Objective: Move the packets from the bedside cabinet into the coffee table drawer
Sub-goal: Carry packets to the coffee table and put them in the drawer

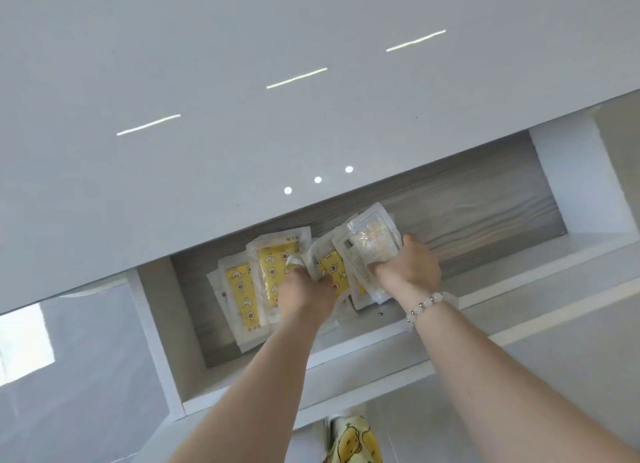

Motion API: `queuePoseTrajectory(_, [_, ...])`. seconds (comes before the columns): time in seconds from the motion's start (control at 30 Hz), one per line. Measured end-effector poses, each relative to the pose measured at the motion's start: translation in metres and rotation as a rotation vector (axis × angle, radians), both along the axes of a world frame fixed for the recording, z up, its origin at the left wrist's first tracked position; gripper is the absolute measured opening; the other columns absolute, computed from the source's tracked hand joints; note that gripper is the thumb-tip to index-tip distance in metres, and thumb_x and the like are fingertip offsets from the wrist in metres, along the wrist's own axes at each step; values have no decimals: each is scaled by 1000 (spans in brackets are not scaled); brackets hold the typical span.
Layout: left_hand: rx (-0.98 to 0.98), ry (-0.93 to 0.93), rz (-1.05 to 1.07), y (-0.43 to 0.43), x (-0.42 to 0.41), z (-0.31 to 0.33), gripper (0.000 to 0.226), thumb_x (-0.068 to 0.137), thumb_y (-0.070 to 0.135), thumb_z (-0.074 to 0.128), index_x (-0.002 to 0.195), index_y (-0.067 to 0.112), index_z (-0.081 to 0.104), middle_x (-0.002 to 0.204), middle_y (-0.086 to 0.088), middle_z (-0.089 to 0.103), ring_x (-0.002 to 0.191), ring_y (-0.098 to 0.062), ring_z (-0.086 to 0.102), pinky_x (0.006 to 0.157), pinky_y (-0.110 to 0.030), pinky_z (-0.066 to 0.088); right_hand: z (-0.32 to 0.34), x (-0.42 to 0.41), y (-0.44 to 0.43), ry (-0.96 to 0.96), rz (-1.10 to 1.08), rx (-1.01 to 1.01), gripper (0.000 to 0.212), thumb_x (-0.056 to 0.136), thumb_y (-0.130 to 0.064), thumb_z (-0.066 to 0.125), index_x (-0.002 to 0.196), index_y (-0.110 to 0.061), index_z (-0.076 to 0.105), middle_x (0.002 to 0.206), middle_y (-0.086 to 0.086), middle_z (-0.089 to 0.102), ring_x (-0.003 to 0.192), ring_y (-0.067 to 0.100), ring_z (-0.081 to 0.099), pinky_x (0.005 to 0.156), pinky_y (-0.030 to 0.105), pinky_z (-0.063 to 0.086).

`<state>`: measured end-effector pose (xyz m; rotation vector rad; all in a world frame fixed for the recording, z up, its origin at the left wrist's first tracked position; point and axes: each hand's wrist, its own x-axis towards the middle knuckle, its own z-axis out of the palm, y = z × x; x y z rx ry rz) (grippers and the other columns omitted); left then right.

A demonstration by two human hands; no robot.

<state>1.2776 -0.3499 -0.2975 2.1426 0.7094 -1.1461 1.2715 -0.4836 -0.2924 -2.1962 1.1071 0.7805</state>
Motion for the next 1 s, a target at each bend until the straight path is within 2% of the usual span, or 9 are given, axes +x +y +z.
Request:
queuePoseTrajectory(0.1, [112,-68,-222,3,1,2,30,94,33,50,105,6,52,88,-5,52,80,-22,50,63,-29,39,-1,0,0,11,76,-54,54,76,-33,77,118,-10,54,115,11,56,103,26,54,74,26,37])
queuePoseTrajectory(0.2, [211,-66,-418,11,3,8,41,93,46,45,109,10,56,81,-1,55,78,-22,54,53,-25,40,3,-2,0,57,130,-101,63,75,-41,76,121,-7,50,120,13,54,115,29,49,85,33,43])
queuePoseTrajectory(0.33, [302,24,-575,23,4,29,46,94,52,38,90,12,60,72,1,58,71,-19,60,48,-22,41,24,-5,6,111,280,-189,72,81,-48,67,132,-5,40,134,12,46,126,28,39,95,36,41])
queuePoseTrajectory(0.43, [339,53,-660,31,3,59,39,96,47,36,74,17,48,68,5,50,66,-14,55,47,-21,35,63,-1,17,30,437,-267,57,88,-48,56,128,-10,45,130,6,48,122,23,43,93,34,42])
queuePoseTrajectory(0.5, [352,-6,-751,37,5,90,34,98,44,33,87,19,53,78,6,56,76,-15,59,47,-21,33,98,6,24,-114,545,-287,43,91,-43,51,123,-16,51,122,1,53,117,19,48,98,32,37])
queuePoseTrajectory(0.57, [366,-150,-790,43,13,131,35,99,44,30,114,23,53,97,5,61,90,-16,61,55,-23,36,143,19,30,-255,631,-278,32,89,-35,55,117,-18,56,112,-1,57,110,18,52,105,33,33])
queuePoseTrajectory(0.63, [399,-328,-824,49,30,186,35,99,41,29,123,24,47,108,3,57,98,-17,59,63,-25,37,196,41,34,-420,680,-315,27,78,-26,68,103,-16,66,99,0,63,98,21,60,106,40,36])
queuePoseTrajectory(0.83, [429,-583,-829,89,97,404,41,100,40,29,127,19,51,123,-3,57,115,-23,52,89,-32,40,421,97,65,-605,782,-383,31,91,-31,48,114,-16,62,115,2,59,110,21,53,105,32,29])
queuePoseTrajectory(1.0, [483,-623,-712,152,93,537,36,99,37,33,116,20,61,116,-2,62,109,-23,56,85,-28,40,542,99,125,-640,1051,-285,30,93,-27,44,114,-12,60,117,5,56,112,24,48,88,32,39])
